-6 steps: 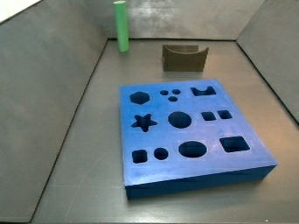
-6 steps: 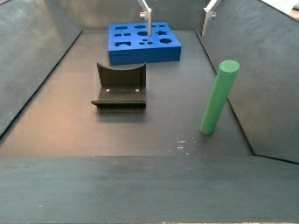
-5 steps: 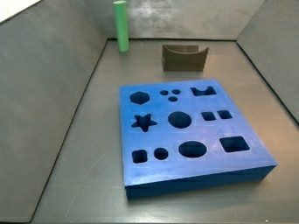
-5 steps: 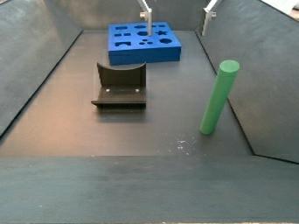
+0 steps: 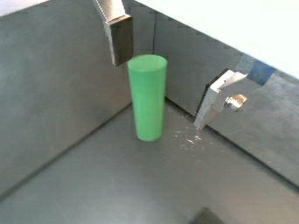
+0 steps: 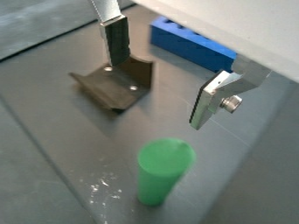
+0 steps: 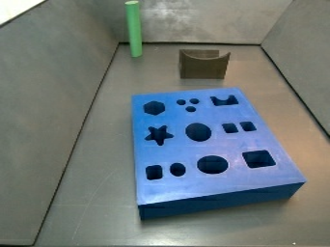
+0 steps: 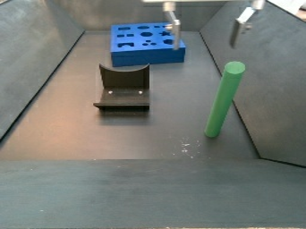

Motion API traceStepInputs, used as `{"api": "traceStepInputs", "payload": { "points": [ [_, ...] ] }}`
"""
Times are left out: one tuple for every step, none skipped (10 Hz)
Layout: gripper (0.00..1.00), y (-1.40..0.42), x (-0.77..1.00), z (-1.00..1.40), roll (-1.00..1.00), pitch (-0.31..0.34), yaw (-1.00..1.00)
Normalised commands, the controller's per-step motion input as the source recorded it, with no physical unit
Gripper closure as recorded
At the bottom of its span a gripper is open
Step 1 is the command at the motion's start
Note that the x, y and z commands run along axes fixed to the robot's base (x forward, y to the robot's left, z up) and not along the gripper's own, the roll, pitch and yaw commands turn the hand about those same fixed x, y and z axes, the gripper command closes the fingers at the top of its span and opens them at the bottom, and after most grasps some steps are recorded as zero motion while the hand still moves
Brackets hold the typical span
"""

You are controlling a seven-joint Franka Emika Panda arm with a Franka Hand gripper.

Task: Pick up the oval object. Move up. Move to above the board. Insert the oval object.
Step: Pick up the oval object.

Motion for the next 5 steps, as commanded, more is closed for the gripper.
{"api": "traceStepInputs", "payload": {
  "points": [
    [0.0, 0.0, -0.38, -0.01, -0.04, -0.074, -0.76],
    [0.0, 0.04, -0.23, 0.0, -0.09, -0.111, -0.7],
    [0.0, 0.37, 0.01, 0.0, -0.12, -0.051, -0.48],
    [0.0, 0.47, 0.0, -0.16, -0.08, -0.049, -0.42],
    [0.0, 0.46, 0.0, -0.27, -0.04, -0.067, -0.31]
  ]
}}
